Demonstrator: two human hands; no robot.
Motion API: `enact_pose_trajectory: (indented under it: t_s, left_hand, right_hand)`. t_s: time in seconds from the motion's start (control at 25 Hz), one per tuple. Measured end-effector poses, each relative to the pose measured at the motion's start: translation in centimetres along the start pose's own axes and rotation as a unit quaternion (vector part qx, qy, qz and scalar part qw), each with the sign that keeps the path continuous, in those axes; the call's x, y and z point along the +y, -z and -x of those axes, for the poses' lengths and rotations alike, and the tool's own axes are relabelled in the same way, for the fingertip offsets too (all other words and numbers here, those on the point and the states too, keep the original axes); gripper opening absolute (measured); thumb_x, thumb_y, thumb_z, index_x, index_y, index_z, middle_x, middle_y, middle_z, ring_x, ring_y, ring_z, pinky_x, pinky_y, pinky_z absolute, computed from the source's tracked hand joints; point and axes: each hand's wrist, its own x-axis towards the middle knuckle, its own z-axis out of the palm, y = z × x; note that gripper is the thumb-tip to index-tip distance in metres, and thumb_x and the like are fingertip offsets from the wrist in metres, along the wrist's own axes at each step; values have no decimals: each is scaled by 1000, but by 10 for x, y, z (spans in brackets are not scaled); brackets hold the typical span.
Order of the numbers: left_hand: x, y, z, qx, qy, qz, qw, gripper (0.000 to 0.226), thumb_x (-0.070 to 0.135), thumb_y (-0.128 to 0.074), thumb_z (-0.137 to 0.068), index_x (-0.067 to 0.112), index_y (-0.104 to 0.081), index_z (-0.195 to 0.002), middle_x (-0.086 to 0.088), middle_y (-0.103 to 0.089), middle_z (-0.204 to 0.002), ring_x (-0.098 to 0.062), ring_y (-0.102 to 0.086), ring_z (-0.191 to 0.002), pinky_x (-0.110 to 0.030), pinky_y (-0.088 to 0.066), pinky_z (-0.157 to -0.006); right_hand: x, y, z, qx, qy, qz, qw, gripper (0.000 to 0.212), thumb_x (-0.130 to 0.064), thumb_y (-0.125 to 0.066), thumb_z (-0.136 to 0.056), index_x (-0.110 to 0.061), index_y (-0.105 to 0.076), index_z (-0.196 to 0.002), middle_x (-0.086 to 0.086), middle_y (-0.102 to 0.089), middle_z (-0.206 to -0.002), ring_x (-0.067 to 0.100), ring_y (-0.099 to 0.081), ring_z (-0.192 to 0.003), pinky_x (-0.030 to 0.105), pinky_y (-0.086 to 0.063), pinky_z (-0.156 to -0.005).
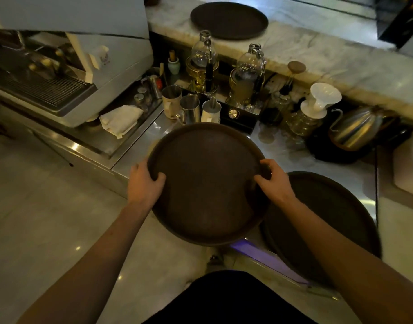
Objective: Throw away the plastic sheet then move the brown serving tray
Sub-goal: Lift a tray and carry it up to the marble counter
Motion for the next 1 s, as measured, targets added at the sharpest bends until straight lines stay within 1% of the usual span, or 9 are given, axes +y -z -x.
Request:
enact_pose_trajectory:
  t_s: [0.12, 0.24, 0.4, 0.52, 0.6, 0.76, 0.8, 0.92, 1.0]
  left_hand:
    - [-1, 16, 15, 24, -22, 19, 999, 60, 31, -64, -85, 16, -46, -140, -13, -52, -126, -27, -55, -112, -40, -47, -94]
    - [1, 22, 26, 26, -45, 22, 998, 59, 30, -64, -84, 13, -47, -138, -15, -51, -126, -29, -53, -115, -39, -46, -93]
    - [14, 15, 41, -3, -86, 40, 995, 52, 31, -62, -84, 14, -52, -132, -12, -55, -125, -27, -53, -116, -32, -42, -88]
    - [30, 6, 49, -39, -111, 60, 991, 55, 30, -62, -84, 15, -50, -136, -12, -56, -127, -28, -54, -117, -41, -48, -95]
    - [44, -4, 57, -46, -123, 56, 990, 57, 29, -63, -84, 16, -48, -137, -14, -53, -128, -30, -52, -118, -42, -46, -95]
    - [74, -29, 73, -70, -149, 65, 984, 54, 28, -63, -83, 13, -51, -133, -15, -55, -126, -28, -53, -115, -35, -43, -90]
    - [83, -37, 78, -83, -154, 61, 983, 55, 28, -63, -84, 14, -50, -135, -14, -55, -127, -27, -53, -116, -34, -44, -92]
    - [110, -60, 94, -106, -158, 51, 980, 56, 32, -62, -85, 18, -47, -137, -11, -56, -129, -26, -56, -116, -41, -50, -97]
    - [130, -80, 111, -99, -167, 47, 980, 55, 30, -63, -85, 18, -47, -137, -11, -54, -130, -27, -54, -117, -36, -46, -94]
  right_hand:
    - [-1, -1, 31, 8, -1, -1, 1000, 52, -24, -65, -86, -30, -42, -133, 1, -50, -129, 0, -55, -82, 16, -43, -66]
    - [0, 5, 60, 23, -19, -8, 1000, 53, -26, -66, -84, -34, -43, -131, -4, -50, -126, -1, -54, -81, 14, -41, -64]
    - [13, 24, 95, 63, -55, -3, 996, 55, -25, -66, -84, -32, -43, -133, 3, -50, -136, -1, -50, -85, 13, -38, -63]
    - [24, 43, 117, 84, -68, -6, 994, 55, -26, -67, -85, -31, -42, -135, 4, -52, -134, -5, -54, -75, 9, -40, -57]
    - [34, 56, 131, 108, -66, -10, 992, 55, -26, -67, -85, -30, -43, -134, 3, -54, -131, -5, -56, -75, 8, -41, -54]
    - [57, 83, 155, 143, -77, -22, 986, 53, -24, -67, -84, -28, -45, -132, 6, -52, -133, 8, -49, -101, 15, -40, -68]
    - [65, 93, 161, 154, -83, -30, 984, 53, -24, -67, -84, -28, -45, -132, 6, -52, -133, 10, -49, -104, 17, -41, -71]
    - [90, 116, 174, 181, -89, -38, 979, 52, -22, -67, -83, -25, -46, -131, 7, -53, -132, 18, -52, -111, 27, -45, -80]
    - [109, 137, 180, 196, -96, -34, 975, 53, -23, -67, -82, -23, -47, -132, 8, -54, -132, 19, -52, -112, 32, -47, -86]
